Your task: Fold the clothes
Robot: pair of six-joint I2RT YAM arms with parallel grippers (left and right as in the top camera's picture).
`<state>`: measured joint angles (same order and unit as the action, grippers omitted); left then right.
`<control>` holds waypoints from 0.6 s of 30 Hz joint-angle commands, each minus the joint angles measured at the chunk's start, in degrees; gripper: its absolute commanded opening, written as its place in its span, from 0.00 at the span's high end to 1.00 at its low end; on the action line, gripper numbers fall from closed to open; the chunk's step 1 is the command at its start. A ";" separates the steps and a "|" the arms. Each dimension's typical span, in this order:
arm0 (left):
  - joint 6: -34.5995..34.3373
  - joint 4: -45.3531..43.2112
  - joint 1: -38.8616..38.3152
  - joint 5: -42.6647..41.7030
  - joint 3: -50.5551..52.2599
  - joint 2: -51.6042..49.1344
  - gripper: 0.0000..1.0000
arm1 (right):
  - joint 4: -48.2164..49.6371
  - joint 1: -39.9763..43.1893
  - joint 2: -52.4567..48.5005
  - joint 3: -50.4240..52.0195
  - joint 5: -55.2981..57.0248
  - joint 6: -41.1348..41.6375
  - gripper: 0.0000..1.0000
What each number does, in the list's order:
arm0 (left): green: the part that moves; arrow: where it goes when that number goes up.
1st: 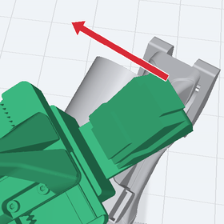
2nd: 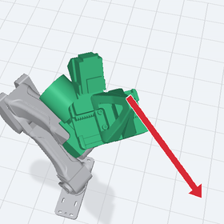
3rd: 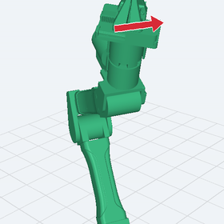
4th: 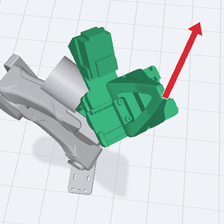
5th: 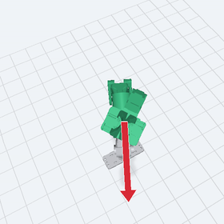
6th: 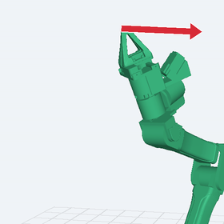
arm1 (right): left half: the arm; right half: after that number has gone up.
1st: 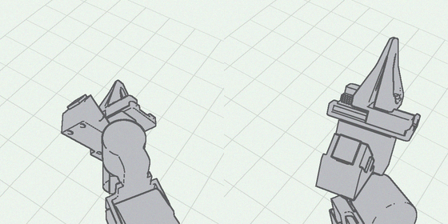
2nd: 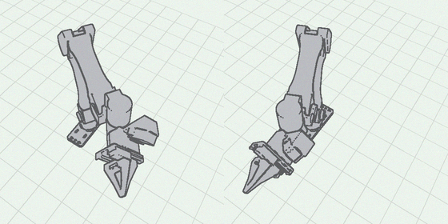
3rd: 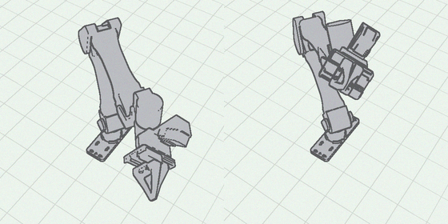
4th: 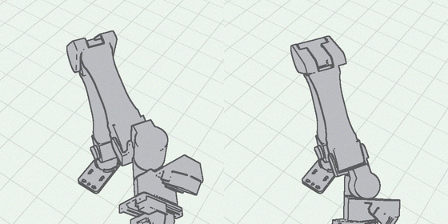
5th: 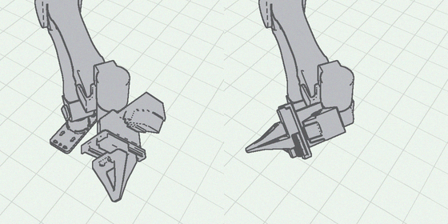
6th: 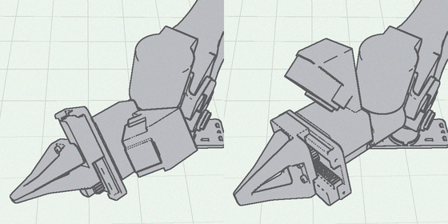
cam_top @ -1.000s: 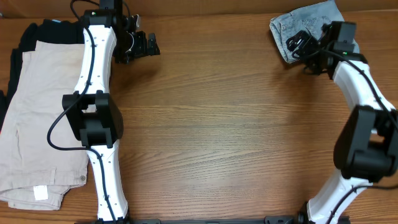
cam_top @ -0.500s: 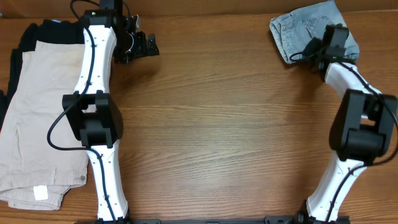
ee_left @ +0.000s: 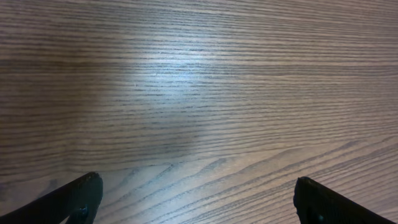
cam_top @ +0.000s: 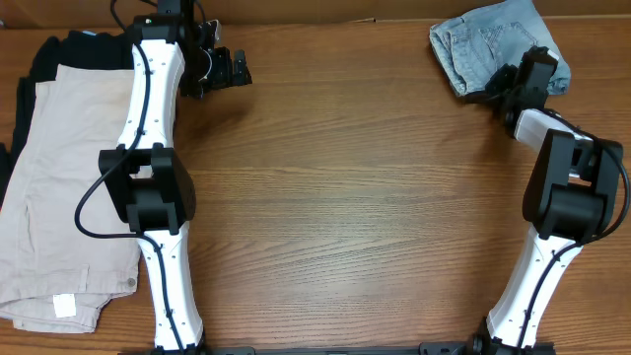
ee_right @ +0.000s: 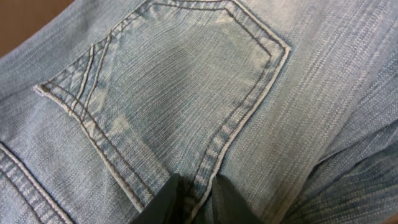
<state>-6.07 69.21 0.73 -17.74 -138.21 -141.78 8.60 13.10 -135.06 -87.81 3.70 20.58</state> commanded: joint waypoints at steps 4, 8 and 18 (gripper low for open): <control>-0.37 -0.50 -0.68 0.37 -0.74 -0.09 0.00 | -0.83 -1.01 -4.70 -0.33 -0.39 9.62 0.81; -0.39 -0.52 -0.87 0.35 -0.74 -0.09 0.00 | -3.02 -1.16 -4.55 -0.33 -1.68 9.70 0.81; -0.37 -0.61 -1.31 0.37 -0.74 -0.09 0.00 | -16.92 0.35 -2.14 -0.35 -2.29 9.75 0.90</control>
<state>-6.07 68.84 -0.05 -17.74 -138.21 -141.78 -2.37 13.15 -134.80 -91.39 3.90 30.02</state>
